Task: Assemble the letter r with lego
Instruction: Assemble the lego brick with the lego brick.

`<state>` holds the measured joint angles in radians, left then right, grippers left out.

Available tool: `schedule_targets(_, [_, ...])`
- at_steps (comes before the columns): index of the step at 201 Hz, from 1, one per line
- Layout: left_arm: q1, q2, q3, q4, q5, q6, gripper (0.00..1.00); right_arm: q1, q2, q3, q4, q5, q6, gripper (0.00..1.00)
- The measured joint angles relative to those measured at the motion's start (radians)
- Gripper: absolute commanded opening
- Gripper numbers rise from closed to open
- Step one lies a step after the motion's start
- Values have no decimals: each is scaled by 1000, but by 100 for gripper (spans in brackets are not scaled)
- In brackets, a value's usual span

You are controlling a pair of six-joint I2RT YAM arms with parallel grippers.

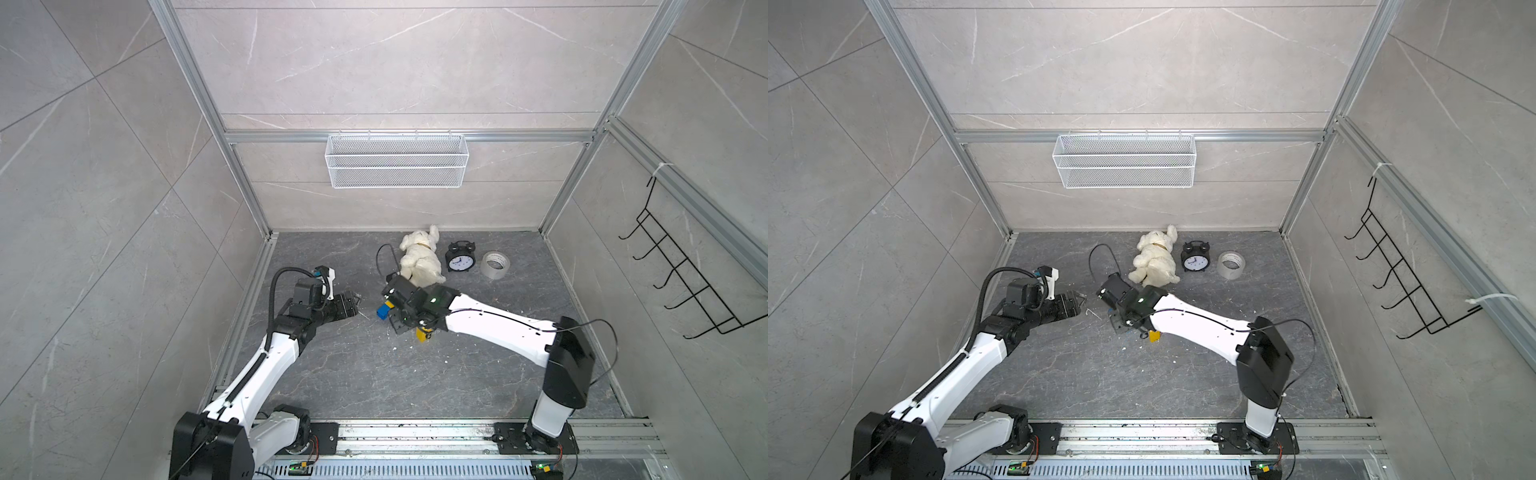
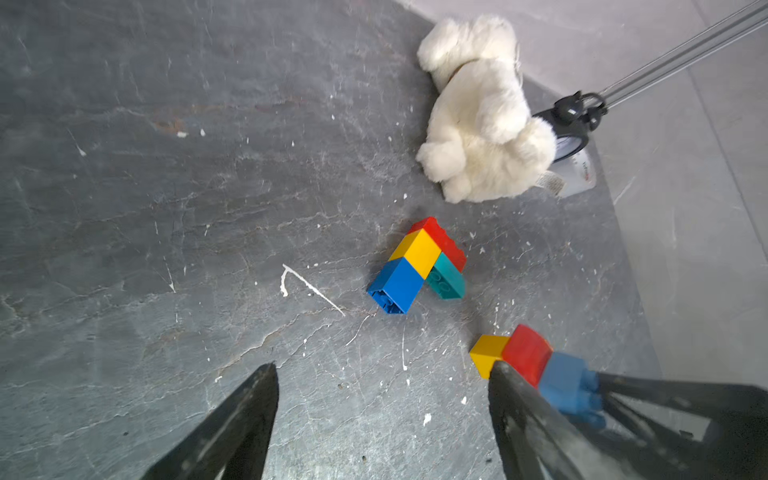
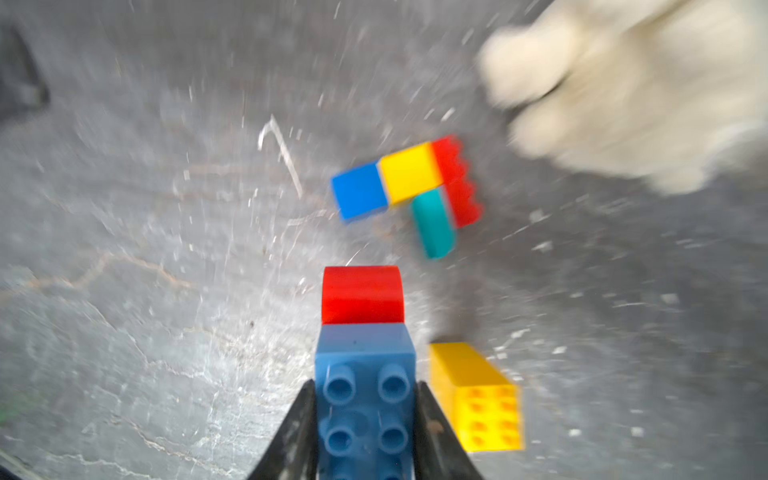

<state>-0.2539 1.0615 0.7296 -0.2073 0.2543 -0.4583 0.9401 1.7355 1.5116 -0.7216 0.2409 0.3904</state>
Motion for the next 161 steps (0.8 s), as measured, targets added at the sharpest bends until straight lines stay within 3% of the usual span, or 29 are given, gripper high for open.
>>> schedule_targets(49, [0, -23, -31, 36, -11, -33, 83, -69, -11, 33, -53, 5, -54, 25])
schedule_targets(161, [0, 27, -46, 51, -9, -40, 84, -95, 92, 32, -90, -5, -104, 25])
